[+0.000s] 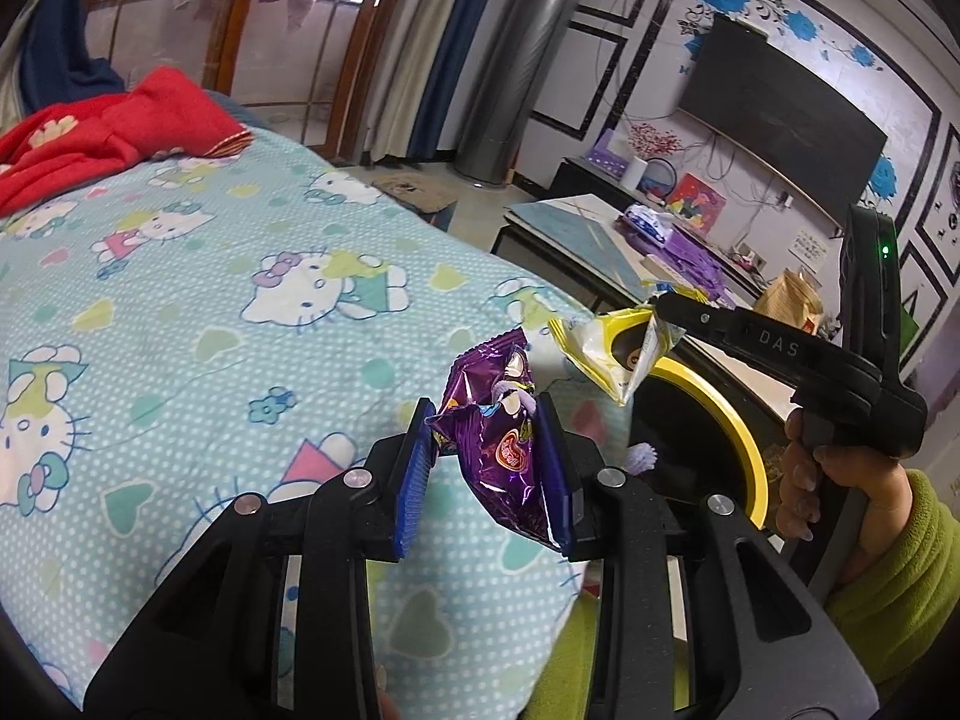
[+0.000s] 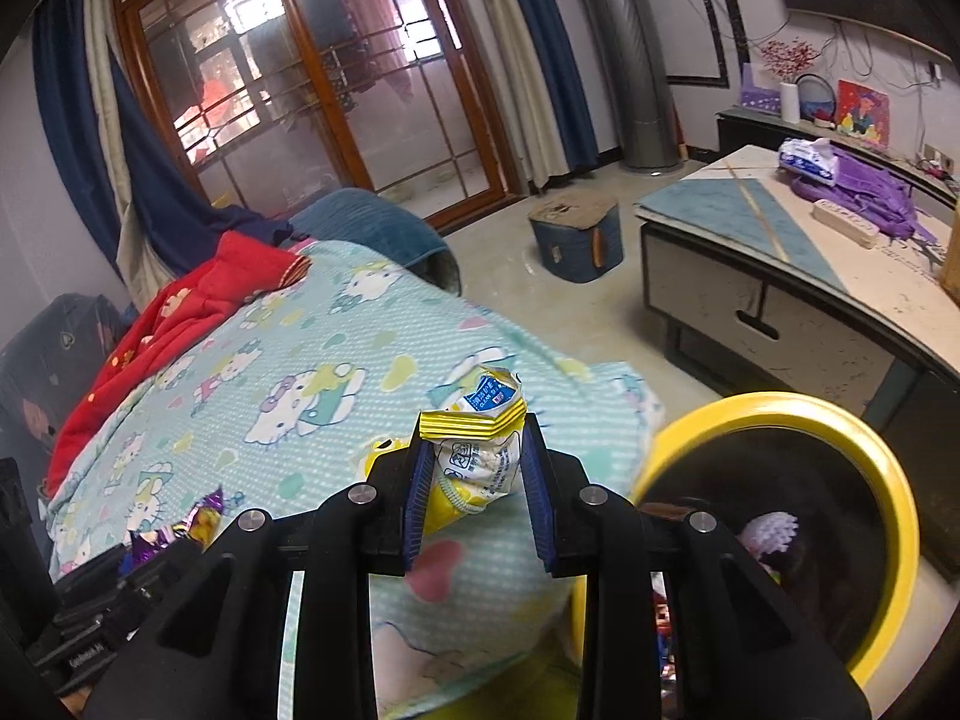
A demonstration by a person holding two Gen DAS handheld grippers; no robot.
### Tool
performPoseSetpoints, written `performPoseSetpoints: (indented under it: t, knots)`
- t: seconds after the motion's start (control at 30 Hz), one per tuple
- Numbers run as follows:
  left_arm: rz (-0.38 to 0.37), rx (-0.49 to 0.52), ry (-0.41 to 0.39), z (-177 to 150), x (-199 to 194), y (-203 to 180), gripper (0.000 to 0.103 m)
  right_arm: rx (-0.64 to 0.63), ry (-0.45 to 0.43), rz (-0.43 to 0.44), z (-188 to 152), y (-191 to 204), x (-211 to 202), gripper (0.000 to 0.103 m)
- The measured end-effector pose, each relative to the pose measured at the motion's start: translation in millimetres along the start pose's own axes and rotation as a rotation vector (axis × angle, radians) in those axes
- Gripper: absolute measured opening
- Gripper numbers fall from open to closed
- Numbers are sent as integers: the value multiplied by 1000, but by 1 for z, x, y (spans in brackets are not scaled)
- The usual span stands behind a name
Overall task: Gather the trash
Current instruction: 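Carry the purple and yellow-white wrappers over the yellow bin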
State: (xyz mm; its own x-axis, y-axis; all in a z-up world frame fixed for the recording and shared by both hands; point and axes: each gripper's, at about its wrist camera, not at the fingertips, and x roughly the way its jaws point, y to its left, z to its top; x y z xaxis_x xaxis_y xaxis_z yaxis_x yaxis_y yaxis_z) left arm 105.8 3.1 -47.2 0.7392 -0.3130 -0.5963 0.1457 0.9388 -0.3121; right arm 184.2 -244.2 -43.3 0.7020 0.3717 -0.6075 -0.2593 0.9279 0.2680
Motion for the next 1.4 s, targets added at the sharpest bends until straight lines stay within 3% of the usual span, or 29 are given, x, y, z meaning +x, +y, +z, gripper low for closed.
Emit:
performPoseSetpoints:
  t: [0.8,1.4]
  knots:
    - [-96,147,-6,6,10,-61,26,47,-69,-135,-16,-63,-57,27]
    - [-175,279,28,5,40,-117,26,105,-109,-259,-37,-114,-83,27]
